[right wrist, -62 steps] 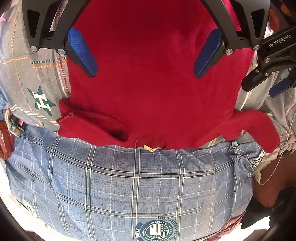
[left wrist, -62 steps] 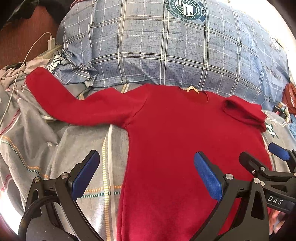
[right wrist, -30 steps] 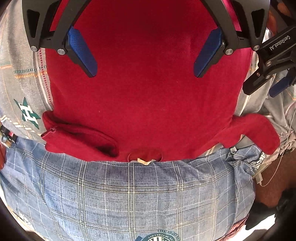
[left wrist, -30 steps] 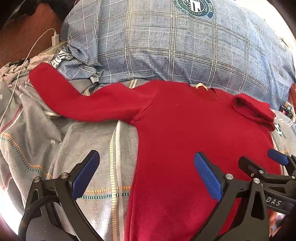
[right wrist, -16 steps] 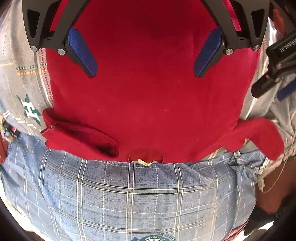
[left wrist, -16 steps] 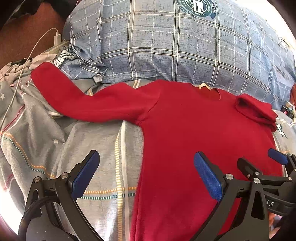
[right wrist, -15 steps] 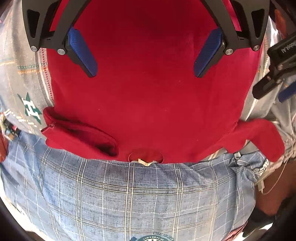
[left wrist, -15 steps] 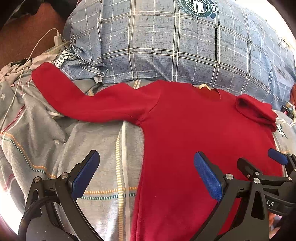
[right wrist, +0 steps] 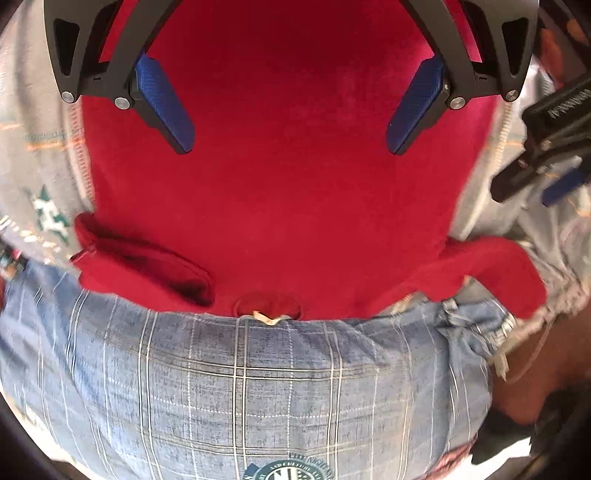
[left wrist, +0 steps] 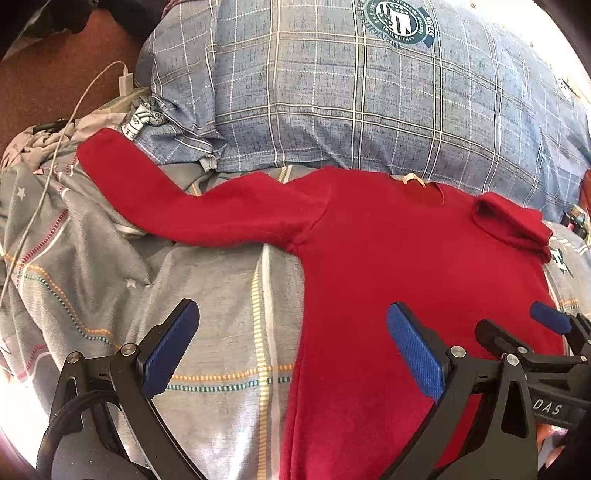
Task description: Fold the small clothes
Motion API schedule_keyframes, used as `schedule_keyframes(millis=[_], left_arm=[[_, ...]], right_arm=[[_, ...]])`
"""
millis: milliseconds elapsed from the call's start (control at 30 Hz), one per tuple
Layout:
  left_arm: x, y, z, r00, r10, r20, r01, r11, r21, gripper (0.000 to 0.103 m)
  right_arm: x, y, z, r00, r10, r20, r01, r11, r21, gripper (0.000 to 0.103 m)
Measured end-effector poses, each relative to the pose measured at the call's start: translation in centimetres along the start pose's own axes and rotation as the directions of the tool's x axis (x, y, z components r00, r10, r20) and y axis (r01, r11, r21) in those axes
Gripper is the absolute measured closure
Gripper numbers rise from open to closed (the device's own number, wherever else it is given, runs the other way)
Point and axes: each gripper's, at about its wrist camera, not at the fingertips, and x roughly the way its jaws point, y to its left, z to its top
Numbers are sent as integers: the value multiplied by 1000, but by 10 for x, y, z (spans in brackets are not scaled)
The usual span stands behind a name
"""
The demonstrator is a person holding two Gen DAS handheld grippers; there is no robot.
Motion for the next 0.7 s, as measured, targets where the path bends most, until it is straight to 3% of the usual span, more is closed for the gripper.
schedule_keyframes(millis=[267, 533, 700], left_arm=[[-8, 16, -2, 1000, -8, 3, 8, 999, -33, 1], [-12, 26, -6, 1000, 4, 3, -4, 999, -40, 1], [-11, 31, -7, 1000, 10, 1, -10, 999, -52, 1]], right_arm=[[-2, 8, -4, 999, 4, -46, -5, 1000, -8, 0], [-7, 23, -7, 997, -59, -41, 55, 994, -94, 0], [-9, 31, -6, 998, -58, -30, 54, 991, -118, 0]])
